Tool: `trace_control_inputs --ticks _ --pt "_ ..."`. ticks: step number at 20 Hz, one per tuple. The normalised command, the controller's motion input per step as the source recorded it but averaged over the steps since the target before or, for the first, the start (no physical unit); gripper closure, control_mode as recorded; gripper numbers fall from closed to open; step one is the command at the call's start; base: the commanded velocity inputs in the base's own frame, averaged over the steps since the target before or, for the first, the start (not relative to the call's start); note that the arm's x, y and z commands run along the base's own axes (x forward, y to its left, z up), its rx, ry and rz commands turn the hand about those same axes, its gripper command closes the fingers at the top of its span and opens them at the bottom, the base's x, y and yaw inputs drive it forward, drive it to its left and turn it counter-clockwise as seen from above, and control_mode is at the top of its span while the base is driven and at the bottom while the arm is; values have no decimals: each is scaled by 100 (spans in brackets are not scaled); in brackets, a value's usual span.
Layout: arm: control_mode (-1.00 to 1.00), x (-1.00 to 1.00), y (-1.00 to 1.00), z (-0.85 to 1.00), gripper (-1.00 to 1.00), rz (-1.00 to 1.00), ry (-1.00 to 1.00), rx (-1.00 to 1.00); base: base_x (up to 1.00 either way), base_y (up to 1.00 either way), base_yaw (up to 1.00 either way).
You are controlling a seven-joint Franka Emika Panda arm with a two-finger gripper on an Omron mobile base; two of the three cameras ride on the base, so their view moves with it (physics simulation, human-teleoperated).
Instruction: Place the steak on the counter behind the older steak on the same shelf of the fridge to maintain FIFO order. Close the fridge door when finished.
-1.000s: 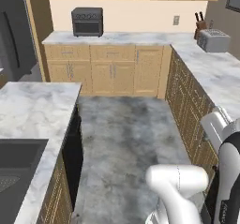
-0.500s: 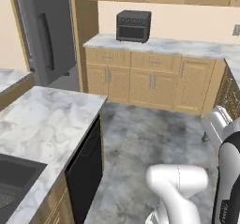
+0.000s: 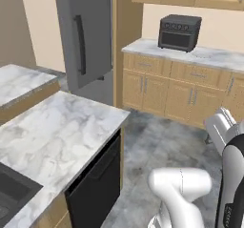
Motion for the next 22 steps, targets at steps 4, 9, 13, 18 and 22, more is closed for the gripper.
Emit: trace_control_inputs --ticks 4,9,13,18,22 --pt "100 0 0 0 -100 0 0 0 100 -73 26" --pt "100 0 0 0 -100 0 0 0 100 -63 7" --pt "100 0 0 0 -100 0 0 0 100 -73 21" --pt "100 0 0 0 -100 0 0 0 100 -44 38" --pt "100 0 0 0 -100 0 0 0 100 -52 46"
